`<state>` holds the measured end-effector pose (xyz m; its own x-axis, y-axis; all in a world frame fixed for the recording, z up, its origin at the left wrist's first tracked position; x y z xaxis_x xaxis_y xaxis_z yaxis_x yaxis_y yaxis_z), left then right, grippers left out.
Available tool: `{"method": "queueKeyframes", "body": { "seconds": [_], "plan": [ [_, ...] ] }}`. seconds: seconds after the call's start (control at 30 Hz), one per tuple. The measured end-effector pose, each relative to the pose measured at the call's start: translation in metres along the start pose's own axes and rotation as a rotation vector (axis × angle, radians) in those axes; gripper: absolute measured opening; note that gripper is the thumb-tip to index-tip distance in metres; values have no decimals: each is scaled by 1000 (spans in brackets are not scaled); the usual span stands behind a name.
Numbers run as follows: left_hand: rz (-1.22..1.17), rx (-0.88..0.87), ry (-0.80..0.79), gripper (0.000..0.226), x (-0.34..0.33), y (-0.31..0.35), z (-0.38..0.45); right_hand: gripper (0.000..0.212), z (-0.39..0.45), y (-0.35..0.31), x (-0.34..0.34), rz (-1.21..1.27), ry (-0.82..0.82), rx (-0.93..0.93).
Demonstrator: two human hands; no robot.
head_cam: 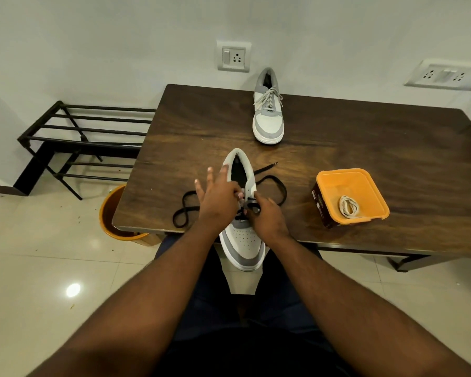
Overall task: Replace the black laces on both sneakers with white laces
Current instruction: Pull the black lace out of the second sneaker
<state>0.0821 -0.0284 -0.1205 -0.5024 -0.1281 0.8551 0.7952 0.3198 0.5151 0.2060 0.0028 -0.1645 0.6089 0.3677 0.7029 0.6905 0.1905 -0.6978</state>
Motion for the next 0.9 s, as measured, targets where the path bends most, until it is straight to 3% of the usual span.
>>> {"method": "queueKeyframes", "body": {
  "seconds": [0.1, 0.17, 0.2, 0.27, 0.33, 0.4, 0.47, 0.6, 0.73, 0.8, 0.9],
  "plan": [
    [-563, 214, 350, 17, 31, -34, -12, 44, 1, 0, -1, -6, -2, 6],
    [-684, 368, 582, 22, 52, -64, -24, 49, -1, 1, -1, -14, 7, -2],
    [-664, 404, 622, 30, 60, -73, -24, 51, -1, 1, 1, -9, 12, -9],
    [-450, 451, 539, 65, 63, -81, -21, 53, -3, 0, 2, 11, 18, -21],
    [-95, 337, 341, 86, 55, -64, -17, 51, -6, -3, 6, 40, 34, -11],
    [130, 80, 85, 86, 27, -33, -14, 49, -8, -7, 10, 52, 67, 24],
    [180, -37, -145, 77, -5, -20, -16, 46, -13, -13, 12, 28, 87, 66],
    [-87, -88, -164, 51, -18, -22, -17, 27, -19, -23, 14, -48, 132, 158],
    [-415, -6, -170, 47, -18, -41, -22, 16, -20, -29, 11, -118, 124, 191],
    [-467, -4, -153, 47, -18, -43, -24, 18, -21, -32, 9, -167, 121, 204],
    [-485, 12, -135, 46, -21, -45, -23, 37, -24, -39, 4, -330, 100, 251]
  ]
}}
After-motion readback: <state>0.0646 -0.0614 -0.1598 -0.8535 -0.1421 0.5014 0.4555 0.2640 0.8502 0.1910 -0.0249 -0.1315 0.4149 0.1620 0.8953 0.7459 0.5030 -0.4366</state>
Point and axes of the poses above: each hand's wrist, its own z-axis towards the middle knuckle, its own x-axis out of the back of the hand, y = z × x, the point moved 9 cm from there along z, towards the middle knuckle, and after that the axes turned 1 degree about x, right-handed, at the moved point
